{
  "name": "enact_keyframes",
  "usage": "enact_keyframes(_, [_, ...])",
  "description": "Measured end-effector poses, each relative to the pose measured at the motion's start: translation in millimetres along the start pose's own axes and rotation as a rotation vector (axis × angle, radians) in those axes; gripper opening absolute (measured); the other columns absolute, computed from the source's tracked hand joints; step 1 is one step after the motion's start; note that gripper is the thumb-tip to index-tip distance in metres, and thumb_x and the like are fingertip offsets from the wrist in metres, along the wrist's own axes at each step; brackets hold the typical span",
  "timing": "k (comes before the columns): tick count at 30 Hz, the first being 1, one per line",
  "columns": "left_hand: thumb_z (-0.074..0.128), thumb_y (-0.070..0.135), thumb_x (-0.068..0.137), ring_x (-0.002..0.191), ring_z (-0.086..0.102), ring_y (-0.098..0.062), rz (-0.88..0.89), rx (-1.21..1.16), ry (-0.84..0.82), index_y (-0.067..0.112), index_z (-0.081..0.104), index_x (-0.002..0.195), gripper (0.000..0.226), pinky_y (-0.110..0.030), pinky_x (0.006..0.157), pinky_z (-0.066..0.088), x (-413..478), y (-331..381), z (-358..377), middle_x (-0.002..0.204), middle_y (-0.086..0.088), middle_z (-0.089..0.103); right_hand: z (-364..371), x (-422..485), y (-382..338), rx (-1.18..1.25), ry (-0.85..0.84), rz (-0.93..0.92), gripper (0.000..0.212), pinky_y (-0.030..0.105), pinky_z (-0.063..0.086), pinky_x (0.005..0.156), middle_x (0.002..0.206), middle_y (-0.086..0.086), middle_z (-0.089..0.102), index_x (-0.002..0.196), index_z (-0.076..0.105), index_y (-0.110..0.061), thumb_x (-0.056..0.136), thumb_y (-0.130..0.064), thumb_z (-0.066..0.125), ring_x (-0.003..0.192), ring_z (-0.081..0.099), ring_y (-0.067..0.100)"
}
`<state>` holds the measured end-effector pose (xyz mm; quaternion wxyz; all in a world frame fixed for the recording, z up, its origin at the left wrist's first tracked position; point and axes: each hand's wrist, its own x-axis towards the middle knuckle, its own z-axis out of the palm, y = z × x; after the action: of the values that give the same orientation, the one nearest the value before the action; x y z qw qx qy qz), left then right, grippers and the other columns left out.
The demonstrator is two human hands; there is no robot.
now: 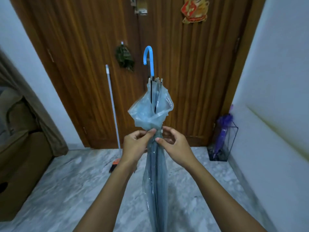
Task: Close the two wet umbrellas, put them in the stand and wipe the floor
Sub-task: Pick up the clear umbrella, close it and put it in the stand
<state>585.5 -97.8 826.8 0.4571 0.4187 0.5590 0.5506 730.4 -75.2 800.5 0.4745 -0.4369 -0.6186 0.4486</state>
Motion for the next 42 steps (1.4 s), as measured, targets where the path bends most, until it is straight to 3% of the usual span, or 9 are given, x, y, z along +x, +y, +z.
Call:
enact_keyframes(5, [0.075,0.035,0.083,0.08,0.074,-0.031,-0.022,0.002,-0.139,0.009,0.074,0.089,0.026,-0.036,0.066,0.06,69.5,-1.1,85.4,0.083,-0.016,0.075,-74.6,55.6,24.0,-0.021,0.14,0.03,0.039,0.016,0.055,0.08,0.1,-0.024,0.063,0.119,0.054,-0.032,0.087,-0.021,0.073,0.089,0.068,-0.005])
enact_keyframes(11, [0.072,0.042,0.084,0.085,0.073,-0.033,-0.045,-0.004,-0.263,0.011,0.077,0.084,0.031,-0.036,0.065,0.06,169.4,-17.5,175.9,0.086,-0.014,0.076,-142.3,133.8,67.5,-0.025,0.306,0.091,0.046,0.031,0.06,0.081,0.107,-0.003,0.072,0.128,0.056,-0.014,0.086,-0.02,0.073,0.087,0.073,0.007])
enact_keyframes(17, [0.07,0.04,0.086,0.087,0.074,-0.019,0.024,0.032,-0.446,0.016,0.079,0.091,0.026,-0.039,0.083,0.059,292.8,-23.2,262.4,0.088,-0.002,0.078,-206.1,239.1,104.4,-0.086,0.502,0.091,0.046,0.016,0.056,0.075,0.106,-0.01,0.07,0.134,0.052,-0.013,0.091,-0.017,0.068,0.089,0.07,-0.001])
enact_keyframes(20, [0.067,0.026,0.091,0.085,0.069,-0.003,0.326,0.142,-0.371,0.016,0.075,0.095,0.014,-0.033,0.082,0.057,350.5,-27.5,303.1,0.091,0.003,0.074,-239.4,291.0,120.2,-0.119,0.601,0.102,0.048,0.019,0.057,0.081,0.109,-0.007,0.072,0.136,0.053,-0.013,0.091,-0.018,0.068,0.093,0.071,0.002])
enact_keyframes(23, [0.064,0.023,0.09,0.103,0.061,-0.005,0.723,0.236,-0.295,0.014,0.069,0.104,0.018,-0.033,0.088,0.054,395.6,-32.7,343.6,0.111,0.001,0.063,-274.6,331.4,130.6,-0.16,0.699,0.113,0.044,0.02,0.056,0.085,0.105,-0.008,0.073,0.133,0.057,-0.013,0.09,-0.019,0.069,0.091,0.07,0.001])
enact_keyframes(26, [0.066,0.022,0.09,0.126,0.039,0.009,0.879,0.296,-0.435,0.017,0.061,0.125,0.036,-0.008,0.103,0.036,429.0,-28.9,386.4,0.139,-0.001,0.044,-307.4,364.7,141.7,-0.205,0.761,0.115,0.036,0.009,0.051,0.078,0.093,-0.016,0.07,0.125,0.06,-0.013,0.091,-0.017,0.068,0.082,0.067,-0.008])
enact_keyframes(30, [0.061,0.031,0.093,0.134,0.036,-0.004,0.833,0.357,-0.561,0.017,0.05,0.141,0.051,-0.003,0.105,0.022,481.3,-19.5,448.9,0.149,-0.002,0.037,-347.2,408.2,164.0,-0.258,0.799,0.124,0.039,0.011,0.05,0.079,0.099,-0.018,0.065,0.128,0.058,-0.018,0.091,-0.022,0.068,0.084,0.063,-0.009])
enact_keyframes(39, [0.064,0.022,0.093,0.132,0.045,-0.01,0.653,0.345,-0.747,0.015,0.05,0.14,0.05,-0.027,0.111,0.038,602.2,-18.7,609.9,0.144,0.003,0.046,-480.7,516.3,226.7,-0.285,0.798,0.098,0.035,0.013,0.054,0.074,0.097,-0.015,0.065,0.125,0.055,-0.014,0.092,-0.012,0.065,0.081,0.065,-0.007])
enact_keyframes(42, [0.066,0.025,0.09,0.131,0.047,-0.013,0.623,0.378,-0.718,0.014,0.049,0.141,0.055,-0.036,0.107,0.045,642.0,-32.8,672.2,0.145,0.0,0.047,-537.4,559.9,260.7,-0.339,0.828,0.079,0.026,0.013,0.053,0.073,0.091,-0.017,0.065,0.112,0.056,-0.027,0.091,-0.013,0.065,0.08,0.065,-0.003])
